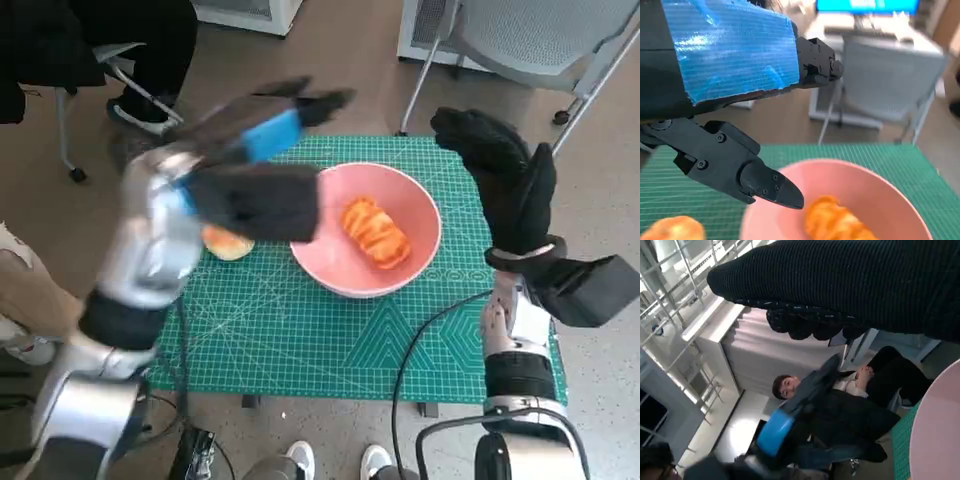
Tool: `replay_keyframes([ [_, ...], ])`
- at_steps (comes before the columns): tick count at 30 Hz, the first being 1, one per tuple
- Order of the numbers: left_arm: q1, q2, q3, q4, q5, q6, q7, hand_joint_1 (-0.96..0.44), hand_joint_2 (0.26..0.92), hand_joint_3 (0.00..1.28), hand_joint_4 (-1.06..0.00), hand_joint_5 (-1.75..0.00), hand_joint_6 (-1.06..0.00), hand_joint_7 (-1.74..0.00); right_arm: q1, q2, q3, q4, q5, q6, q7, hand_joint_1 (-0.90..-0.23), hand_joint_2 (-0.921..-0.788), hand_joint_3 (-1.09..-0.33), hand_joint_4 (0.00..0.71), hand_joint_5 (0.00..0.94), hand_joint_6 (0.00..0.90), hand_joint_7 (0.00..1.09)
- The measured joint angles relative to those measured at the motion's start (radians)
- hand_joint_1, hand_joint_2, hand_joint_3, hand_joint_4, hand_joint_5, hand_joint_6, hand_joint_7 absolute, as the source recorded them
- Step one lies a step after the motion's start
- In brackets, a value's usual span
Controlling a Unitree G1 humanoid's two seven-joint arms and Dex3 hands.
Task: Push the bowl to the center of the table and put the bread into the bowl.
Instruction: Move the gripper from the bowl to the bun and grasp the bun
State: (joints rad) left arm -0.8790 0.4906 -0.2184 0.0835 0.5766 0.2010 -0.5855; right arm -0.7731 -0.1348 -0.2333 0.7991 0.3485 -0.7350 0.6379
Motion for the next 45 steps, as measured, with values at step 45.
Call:
replay_keyframes([
  [45, 0.220, 0.085, -0.048, -0.017, 0.129, 0.124, 0.033, -0.46, 0.702, 0.00, 0.00, 0.00, -0.19, 0.00, -0.033, -0.006, -0.006, 0.073, 0.008, 0.004, 0.068, -0.676, -0.921, -0.772, 0.161, 0.001, 0.014, 0.52],
])
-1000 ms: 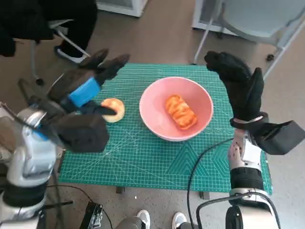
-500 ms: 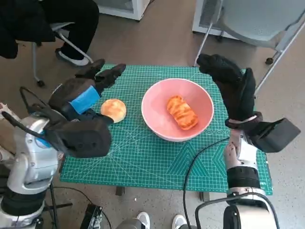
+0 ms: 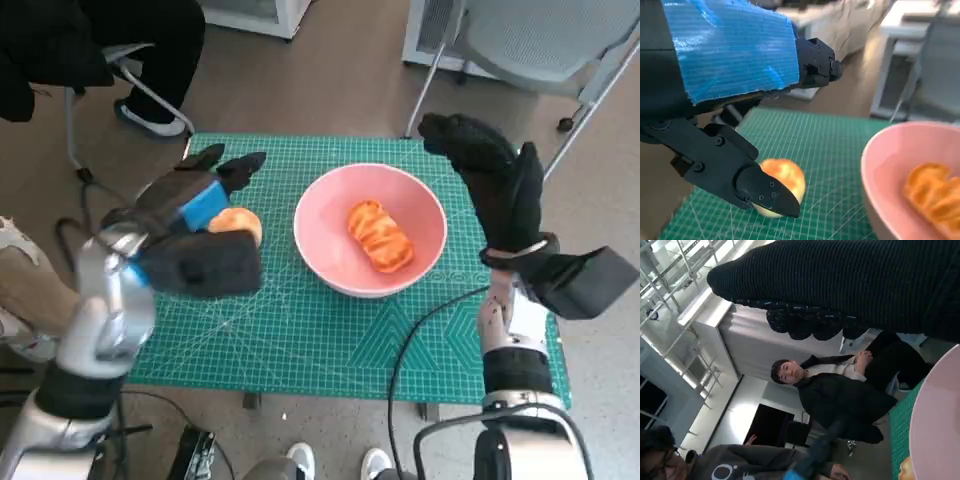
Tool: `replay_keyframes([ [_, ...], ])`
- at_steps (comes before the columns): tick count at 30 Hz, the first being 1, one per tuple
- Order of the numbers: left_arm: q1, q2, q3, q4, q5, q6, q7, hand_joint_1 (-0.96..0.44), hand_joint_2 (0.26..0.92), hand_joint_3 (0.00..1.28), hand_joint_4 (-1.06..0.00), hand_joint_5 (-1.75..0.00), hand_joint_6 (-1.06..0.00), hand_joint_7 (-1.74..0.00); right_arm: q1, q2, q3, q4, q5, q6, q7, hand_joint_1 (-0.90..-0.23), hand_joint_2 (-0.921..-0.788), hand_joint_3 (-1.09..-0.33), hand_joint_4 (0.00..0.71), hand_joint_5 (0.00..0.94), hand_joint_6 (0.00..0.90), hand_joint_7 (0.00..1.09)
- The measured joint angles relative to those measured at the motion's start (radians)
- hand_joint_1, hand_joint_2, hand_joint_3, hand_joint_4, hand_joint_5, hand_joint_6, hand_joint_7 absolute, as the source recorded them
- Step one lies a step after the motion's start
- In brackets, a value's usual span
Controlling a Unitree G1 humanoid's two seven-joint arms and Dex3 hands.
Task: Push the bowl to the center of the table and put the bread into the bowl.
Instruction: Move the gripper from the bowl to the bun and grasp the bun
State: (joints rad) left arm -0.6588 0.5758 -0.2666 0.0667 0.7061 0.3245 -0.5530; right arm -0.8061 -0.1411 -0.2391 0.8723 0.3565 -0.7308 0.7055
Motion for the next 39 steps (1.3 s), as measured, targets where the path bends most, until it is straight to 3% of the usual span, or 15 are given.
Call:
replay_keyframes([
  [21, -0.263, -0.111, -0.192, 0.590, 0.088, 0.000, 0.050, -0.42, 0.682, 0.00, 0.00, 0.00, -0.16, 0.00, 0.007, -0.013, -0.019, -0.032, 0.004, 0.029, 0.011, -0.696, -0.921, -0.768, 0.159, 0.000, 0.005, 0.53],
  [39, -0.370, -0.166, -0.218, 0.901, 0.063, -0.064, 0.126, -0.40, 0.680, 0.00, 0.00, 0.00, -0.16, 0.00, 0.016, -0.013, -0.018, -0.052, -0.003, 0.039, -0.005, -0.692, -0.921, -0.769, 0.162, 0.001, 0.000, 0.54],
])
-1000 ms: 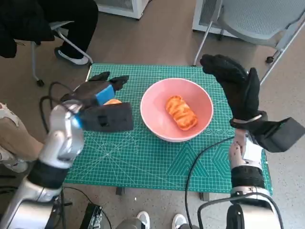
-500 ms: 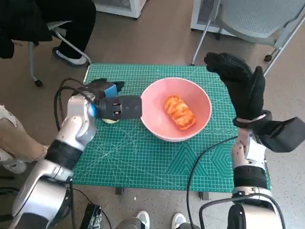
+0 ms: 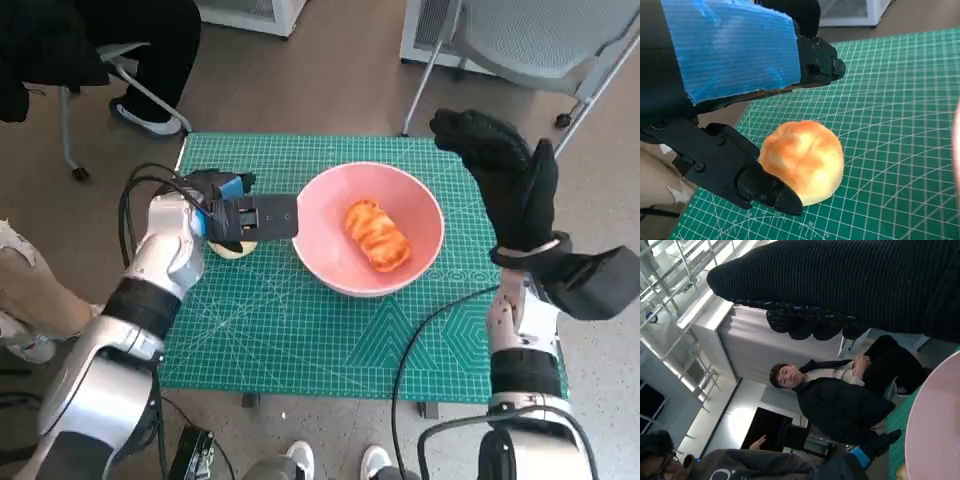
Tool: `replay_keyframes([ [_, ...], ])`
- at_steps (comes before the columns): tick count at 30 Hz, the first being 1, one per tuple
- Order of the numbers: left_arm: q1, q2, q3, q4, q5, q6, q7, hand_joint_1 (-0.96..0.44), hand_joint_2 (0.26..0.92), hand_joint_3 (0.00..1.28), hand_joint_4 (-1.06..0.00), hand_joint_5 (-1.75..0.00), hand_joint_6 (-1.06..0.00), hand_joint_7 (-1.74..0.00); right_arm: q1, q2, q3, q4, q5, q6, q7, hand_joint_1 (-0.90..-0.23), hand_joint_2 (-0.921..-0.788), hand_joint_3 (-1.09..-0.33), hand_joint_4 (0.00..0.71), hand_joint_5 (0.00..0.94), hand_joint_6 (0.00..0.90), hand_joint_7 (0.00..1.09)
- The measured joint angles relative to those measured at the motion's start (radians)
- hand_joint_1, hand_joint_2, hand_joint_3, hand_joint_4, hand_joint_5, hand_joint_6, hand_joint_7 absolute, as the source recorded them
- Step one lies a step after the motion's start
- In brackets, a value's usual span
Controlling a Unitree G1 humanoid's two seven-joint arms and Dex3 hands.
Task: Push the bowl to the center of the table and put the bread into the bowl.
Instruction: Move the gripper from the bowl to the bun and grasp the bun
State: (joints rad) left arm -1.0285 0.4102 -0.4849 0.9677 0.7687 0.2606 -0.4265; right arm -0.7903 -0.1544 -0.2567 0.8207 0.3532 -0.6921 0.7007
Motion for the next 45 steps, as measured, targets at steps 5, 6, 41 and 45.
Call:
replay_keyframes([
  [5, -0.020, -0.021, -0.002, 0.081, -0.006, -0.017, 0.022, -0.39, 0.679, 0.00, 0.00, 0.00, -0.16, 0.00, 0.001, 0.000, 0.001, 0.000, -0.003, 0.000, -0.003, -0.692, -0.921, -0.769, 0.162, 0.001, 0.000, 0.54],
  [6, -0.023, -0.025, -0.002, 0.092, -0.008, -0.019, 0.026, -0.39, 0.680, 0.00, 0.00, 0.00, -0.16, 0.00, 0.001, 0.000, 0.001, 0.000, -0.003, 0.000, -0.004, -0.692, -0.921, -0.769, 0.162, 0.001, 0.000, 0.54],
  [41, -0.111, -0.110, -0.071, 0.359, -0.022, -0.055, 0.097, -0.34, 0.674, 0.00, 0.00, 0.00, -0.14, 0.00, 0.026, -0.008, 0.001, -0.040, -0.003, 0.020, -0.017, -0.715, -0.921, -0.770, 0.163, 0.001, -0.001, 0.53],
  [45, -0.114, -0.111, -0.080, 0.363, -0.021, -0.057, 0.106, -0.34, 0.680, 0.00, 0.00, 0.00, -0.14, 0.00, 0.027, -0.013, 0.002, -0.041, -0.004, 0.020, -0.017, -0.715, -0.921, -0.770, 0.163, 0.001, -0.001, 0.54],
])
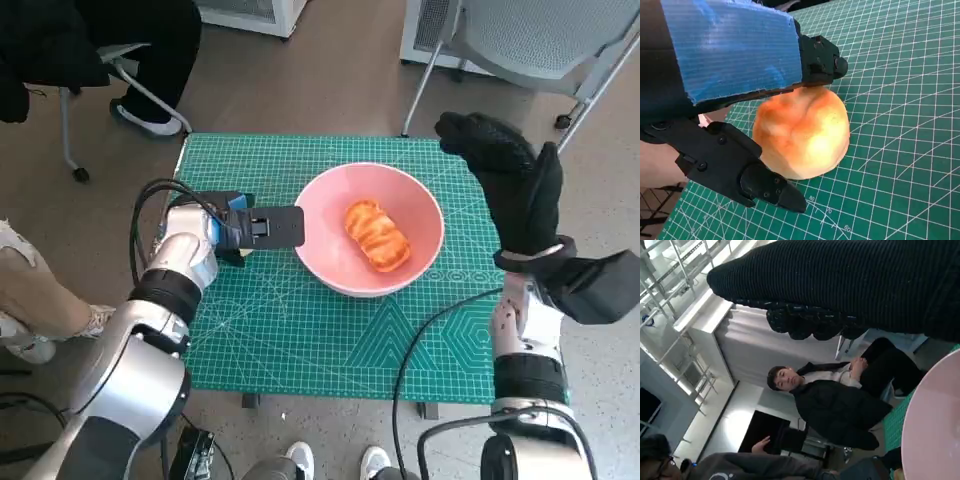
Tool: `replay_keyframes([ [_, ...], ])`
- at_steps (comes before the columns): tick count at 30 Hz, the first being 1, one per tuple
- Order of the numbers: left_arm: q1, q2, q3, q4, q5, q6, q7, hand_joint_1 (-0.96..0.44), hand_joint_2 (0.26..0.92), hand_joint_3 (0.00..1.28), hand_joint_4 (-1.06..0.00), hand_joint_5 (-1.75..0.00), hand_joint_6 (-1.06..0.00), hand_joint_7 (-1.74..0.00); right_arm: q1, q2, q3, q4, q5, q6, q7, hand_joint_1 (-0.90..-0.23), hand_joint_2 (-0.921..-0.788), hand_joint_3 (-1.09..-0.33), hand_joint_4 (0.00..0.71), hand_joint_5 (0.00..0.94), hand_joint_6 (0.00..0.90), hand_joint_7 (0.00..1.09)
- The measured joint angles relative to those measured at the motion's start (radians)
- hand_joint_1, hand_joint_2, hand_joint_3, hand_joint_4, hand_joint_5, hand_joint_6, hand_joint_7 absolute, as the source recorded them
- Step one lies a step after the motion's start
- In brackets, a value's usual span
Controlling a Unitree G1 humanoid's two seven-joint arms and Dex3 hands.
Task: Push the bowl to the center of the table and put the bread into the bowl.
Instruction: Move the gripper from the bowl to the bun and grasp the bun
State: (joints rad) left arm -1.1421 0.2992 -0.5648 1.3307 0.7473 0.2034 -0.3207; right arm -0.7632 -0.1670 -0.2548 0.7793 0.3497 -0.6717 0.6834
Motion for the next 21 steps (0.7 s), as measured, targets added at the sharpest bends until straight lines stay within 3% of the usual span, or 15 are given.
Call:
replay_keyframes([
  [19, 0.000, -0.013, -0.018, 0.023, 0.000, -0.039, 0.024, -0.32, 0.690, 0.01, 0.00, 0.00, -0.15, 0.00, 0.012, -0.005, 0.011, -0.022, 0.001, 0.004, 0.001, -0.705, -0.921, -0.767, 0.176, 0.007, -0.001, 0.54],
  [21, 0.000, -0.013, -0.019, 0.023, 0.000, -0.044, 0.026, -0.32, 0.692, 0.01, -0.04, -0.02, -0.16, -0.01, 0.014, -0.007, 0.011, -0.025, 0.001, 0.008, 0.001, -0.704, -0.921, -0.767, 0.177, 0.006, -0.001, 0.54],
])
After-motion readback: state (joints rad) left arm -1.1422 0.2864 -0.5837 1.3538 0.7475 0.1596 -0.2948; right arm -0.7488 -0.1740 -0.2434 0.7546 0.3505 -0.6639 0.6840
